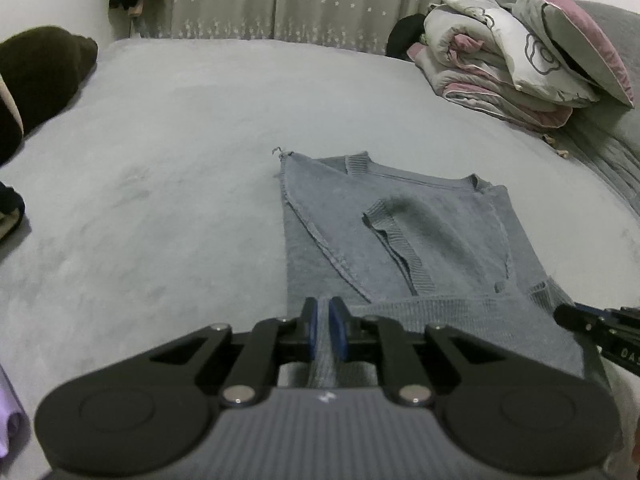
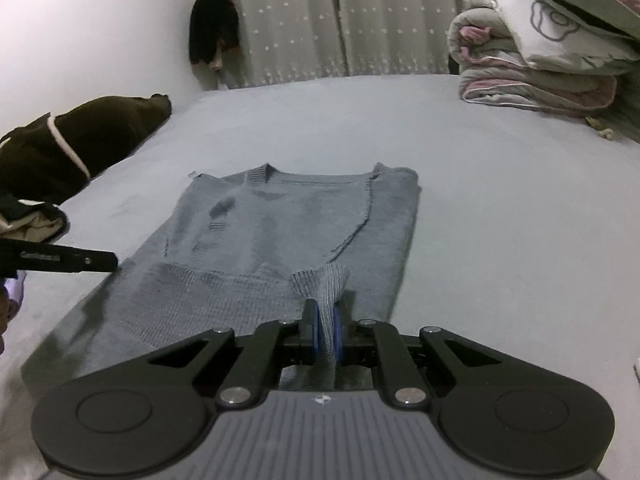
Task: Fold clothes
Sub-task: 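Lift the hem with both grippers and fold it toward the collar, then open both grippers and release the folded hem onto the sweater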
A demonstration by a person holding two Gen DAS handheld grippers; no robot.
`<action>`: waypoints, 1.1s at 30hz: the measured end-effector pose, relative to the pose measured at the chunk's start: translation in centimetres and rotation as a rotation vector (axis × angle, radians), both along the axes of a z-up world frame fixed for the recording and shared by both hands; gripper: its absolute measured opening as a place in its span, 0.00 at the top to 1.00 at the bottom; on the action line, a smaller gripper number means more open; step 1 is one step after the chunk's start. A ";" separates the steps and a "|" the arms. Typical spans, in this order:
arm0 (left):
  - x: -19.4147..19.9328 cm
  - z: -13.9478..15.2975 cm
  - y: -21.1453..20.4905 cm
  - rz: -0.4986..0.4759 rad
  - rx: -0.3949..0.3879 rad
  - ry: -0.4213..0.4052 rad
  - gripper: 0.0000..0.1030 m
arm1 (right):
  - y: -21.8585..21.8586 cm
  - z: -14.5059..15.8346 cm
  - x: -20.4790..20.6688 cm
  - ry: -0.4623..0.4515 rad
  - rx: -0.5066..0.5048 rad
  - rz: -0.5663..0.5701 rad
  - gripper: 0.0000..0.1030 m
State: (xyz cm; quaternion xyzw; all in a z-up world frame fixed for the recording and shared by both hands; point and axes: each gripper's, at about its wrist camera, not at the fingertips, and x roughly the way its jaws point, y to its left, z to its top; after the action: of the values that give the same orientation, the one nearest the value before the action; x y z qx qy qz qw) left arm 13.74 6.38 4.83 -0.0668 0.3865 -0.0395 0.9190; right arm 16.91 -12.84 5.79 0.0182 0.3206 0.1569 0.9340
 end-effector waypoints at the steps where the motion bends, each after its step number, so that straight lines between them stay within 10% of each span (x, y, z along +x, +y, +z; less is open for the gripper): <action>1: 0.0 -0.1 0.2 -0.001 -0.012 0.003 0.90 | 0.0 0.0 0.0 -0.002 0.000 -0.002 0.90; 12: 0.0 0.6 2.7 -0.012 -0.182 0.012 0.61 | -0.6 0.8 -0.4 -0.049 -0.005 -0.060 0.91; 17: -0.1 -0.1 1.0 -0.078 -0.104 0.025 0.64 | -1.3 0.2 0.0 0.014 0.081 -0.046 0.88; 21: -0.2 -1.0 -0.5 -0.112 -0.036 0.033 0.88 | -1.1 0.2 0.0 0.020 0.093 -0.031 0.80; 33: -0.6 -0.4 -0.5 -0.110 -0.028 0.015 0.92 | -0.8 -0.6 0.3 0.048 0.084 -0.013 0.74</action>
State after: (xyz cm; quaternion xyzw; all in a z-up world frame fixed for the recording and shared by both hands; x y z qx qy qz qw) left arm 13.18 5.87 4.38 -0.0586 0.3959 -0.0947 0.9115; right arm 17.19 -13.63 5.16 0.0632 0.3358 0.1634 0.9255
